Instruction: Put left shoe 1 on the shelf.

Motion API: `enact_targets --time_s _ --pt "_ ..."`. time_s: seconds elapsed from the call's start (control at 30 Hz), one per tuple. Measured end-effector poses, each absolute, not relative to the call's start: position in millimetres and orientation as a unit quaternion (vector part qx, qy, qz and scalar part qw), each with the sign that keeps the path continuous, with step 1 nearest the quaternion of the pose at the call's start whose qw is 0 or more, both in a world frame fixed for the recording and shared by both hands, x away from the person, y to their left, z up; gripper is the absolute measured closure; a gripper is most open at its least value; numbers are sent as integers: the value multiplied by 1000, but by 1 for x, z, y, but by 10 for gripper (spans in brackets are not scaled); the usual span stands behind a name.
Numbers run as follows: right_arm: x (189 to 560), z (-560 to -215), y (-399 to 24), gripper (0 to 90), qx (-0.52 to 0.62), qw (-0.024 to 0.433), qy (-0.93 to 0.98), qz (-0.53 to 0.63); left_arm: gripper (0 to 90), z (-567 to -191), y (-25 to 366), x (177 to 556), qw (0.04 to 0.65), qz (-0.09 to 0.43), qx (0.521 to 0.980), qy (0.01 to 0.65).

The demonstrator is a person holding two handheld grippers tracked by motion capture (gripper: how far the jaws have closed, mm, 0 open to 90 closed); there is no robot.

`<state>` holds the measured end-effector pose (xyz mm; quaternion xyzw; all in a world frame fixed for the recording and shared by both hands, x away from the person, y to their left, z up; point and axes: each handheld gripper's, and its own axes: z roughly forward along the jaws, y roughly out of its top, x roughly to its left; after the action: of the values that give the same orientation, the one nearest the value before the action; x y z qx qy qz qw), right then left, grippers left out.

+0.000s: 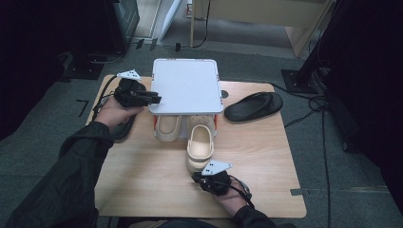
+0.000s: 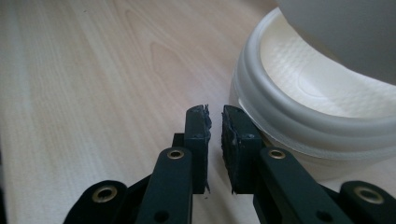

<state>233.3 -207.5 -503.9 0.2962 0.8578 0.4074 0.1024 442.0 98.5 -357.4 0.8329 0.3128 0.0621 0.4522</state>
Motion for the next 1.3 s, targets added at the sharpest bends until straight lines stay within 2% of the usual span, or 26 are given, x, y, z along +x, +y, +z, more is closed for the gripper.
enact_targets --time_s 0.2,0.7,1.13,1.3 --pt "255 -491 -215 787 309 126 851 405 706 -357 98 442 451 61 833 313" --pt "305 -492 -203 794 325 146 843 403 710 -357 98 442 452 59 833 313" --pt "320 -493 -189 794 318 154 842 408 714 -357 97 442 449 62 836 311" --pt "330 -493 -198 796 345 156 829 410 717 -357 97 442 450 61 835 312"
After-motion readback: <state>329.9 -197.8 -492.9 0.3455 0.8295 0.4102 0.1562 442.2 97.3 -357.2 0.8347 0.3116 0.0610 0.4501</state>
